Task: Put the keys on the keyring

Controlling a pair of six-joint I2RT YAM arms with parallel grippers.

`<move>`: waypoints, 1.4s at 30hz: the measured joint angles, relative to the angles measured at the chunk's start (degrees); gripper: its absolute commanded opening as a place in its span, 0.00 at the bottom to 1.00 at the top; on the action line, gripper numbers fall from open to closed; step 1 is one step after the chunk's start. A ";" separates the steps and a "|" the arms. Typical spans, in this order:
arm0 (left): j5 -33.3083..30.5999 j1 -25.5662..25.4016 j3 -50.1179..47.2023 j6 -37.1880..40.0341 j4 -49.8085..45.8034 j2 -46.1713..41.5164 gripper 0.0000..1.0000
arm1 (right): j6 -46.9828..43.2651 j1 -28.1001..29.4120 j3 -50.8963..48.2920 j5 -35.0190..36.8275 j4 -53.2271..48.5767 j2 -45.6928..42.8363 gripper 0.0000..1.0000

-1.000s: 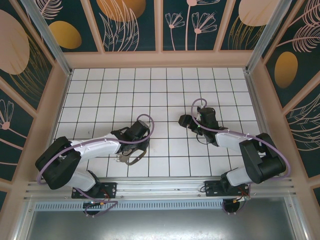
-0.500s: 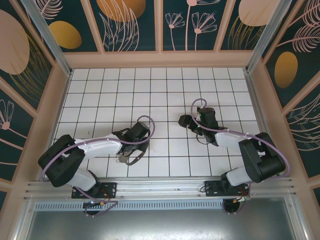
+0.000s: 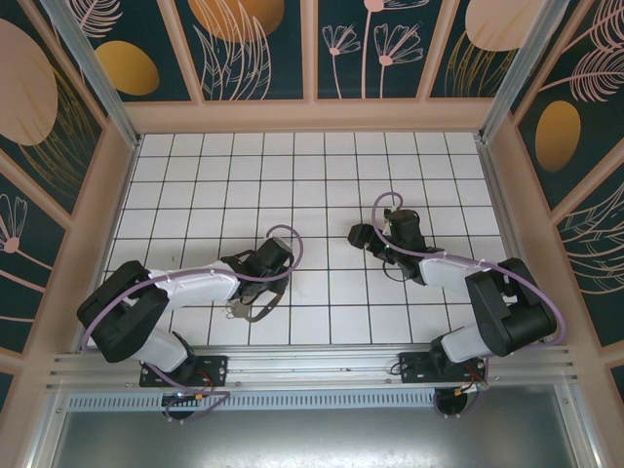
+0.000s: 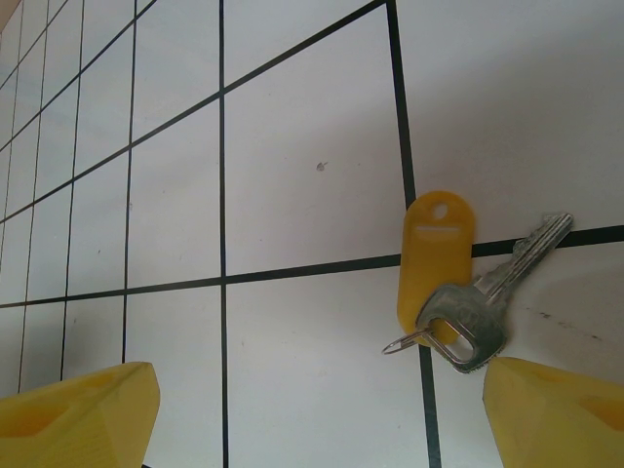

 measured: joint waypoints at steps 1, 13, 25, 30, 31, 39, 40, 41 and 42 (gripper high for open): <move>-0.35 -0.02 0.00 0.00 0.00 0.09 0.24 | 0.00 0.00 0.00 -0.02 0.00 0.00 0.86; -2.49 0.00 0.61 0.11 -0.04 1.05 0.00 | -0.24 0.00 1.01 0.00 -0.37 0.00 0.86; -2.56 -0.02 13.05 6.86 -3.41 1.14 0.00 | -3.96 -2.32 11.15 -2.97 -2.40 -0.04 0.85; -3.91 0.00 21.27 13.29 -2.82 3.17 0.00 | -4.79 -7.32 13.20 -10.69 0.46 -0.07 0.81; -3.89 0.00 22.58 14.58 -2.60 3.65 0.00 | -4.76 -8.35 13.40 -12.24 1.14 -0.07 0.81; -1.49 1.27 31.36 25.14 2.67 8.07 0.00 | -4.50 -14.25 16.85 -22.84 5.95 -0.07 0.81; -0.26 1.97 32.22 25.81 3.41 8.50 0.00 | -4.50 -14.56 17.38 -23.41 6.32 -0.07 0.80; 1.49 3.13 33.27 26.36 4.35 9.05 0.00 | -4.48 -14.86 18.01 -24.06 6.62 -0.07 0.80; 3.39 4.35 34.42 26.73 4.90 9.57 0.00 | -4.48 -15.13 18.80 -24.52 6.67 -0.07 0.81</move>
